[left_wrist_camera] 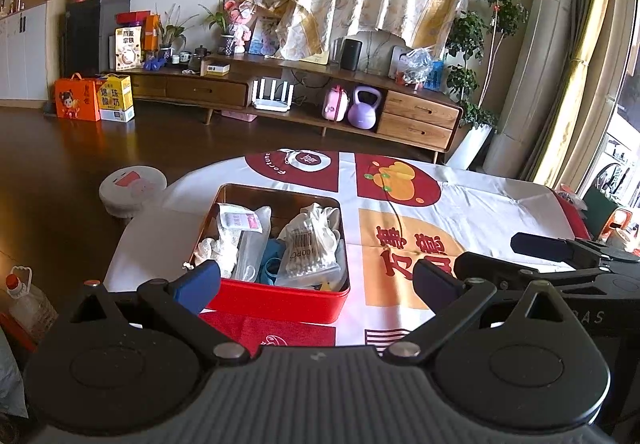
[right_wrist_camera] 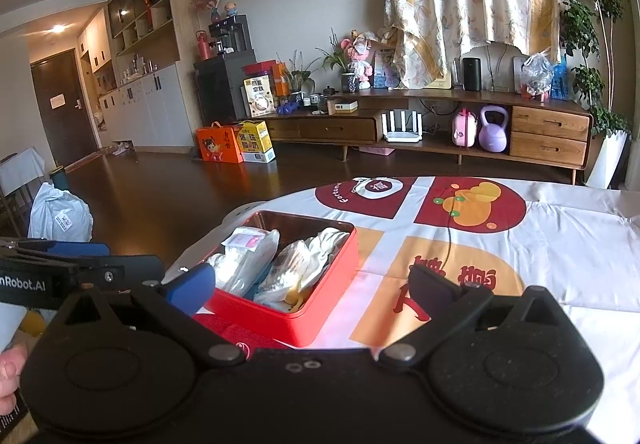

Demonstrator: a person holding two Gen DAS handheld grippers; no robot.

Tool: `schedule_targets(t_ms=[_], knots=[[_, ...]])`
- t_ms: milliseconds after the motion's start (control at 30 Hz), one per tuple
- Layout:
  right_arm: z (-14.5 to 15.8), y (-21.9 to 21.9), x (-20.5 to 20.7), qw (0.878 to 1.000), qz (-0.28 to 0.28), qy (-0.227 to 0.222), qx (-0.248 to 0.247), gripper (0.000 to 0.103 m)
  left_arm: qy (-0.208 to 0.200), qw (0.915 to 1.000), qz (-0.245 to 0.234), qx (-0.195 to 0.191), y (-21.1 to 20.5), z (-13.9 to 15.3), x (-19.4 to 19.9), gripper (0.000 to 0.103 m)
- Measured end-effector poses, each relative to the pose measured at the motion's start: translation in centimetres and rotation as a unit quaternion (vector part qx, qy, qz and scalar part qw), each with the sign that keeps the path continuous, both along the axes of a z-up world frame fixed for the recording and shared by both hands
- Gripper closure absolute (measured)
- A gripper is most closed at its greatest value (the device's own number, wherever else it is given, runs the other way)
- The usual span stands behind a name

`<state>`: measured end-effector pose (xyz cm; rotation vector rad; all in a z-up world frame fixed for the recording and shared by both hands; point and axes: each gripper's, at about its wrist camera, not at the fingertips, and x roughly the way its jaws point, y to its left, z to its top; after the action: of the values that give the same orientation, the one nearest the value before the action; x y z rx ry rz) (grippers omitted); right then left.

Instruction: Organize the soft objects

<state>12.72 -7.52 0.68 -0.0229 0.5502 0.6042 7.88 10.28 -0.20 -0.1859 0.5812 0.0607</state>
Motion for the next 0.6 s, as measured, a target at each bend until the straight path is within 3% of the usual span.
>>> schedule_targets(t_ms=[600], knots=[[-0.25, 0.05, 0.03, 1.000, -0.004, -0.002, -0.003, 0.000, -0.005, 1.0000, -0.003, 0.000, -0.36, 0.13, -0.29, 0.000]])
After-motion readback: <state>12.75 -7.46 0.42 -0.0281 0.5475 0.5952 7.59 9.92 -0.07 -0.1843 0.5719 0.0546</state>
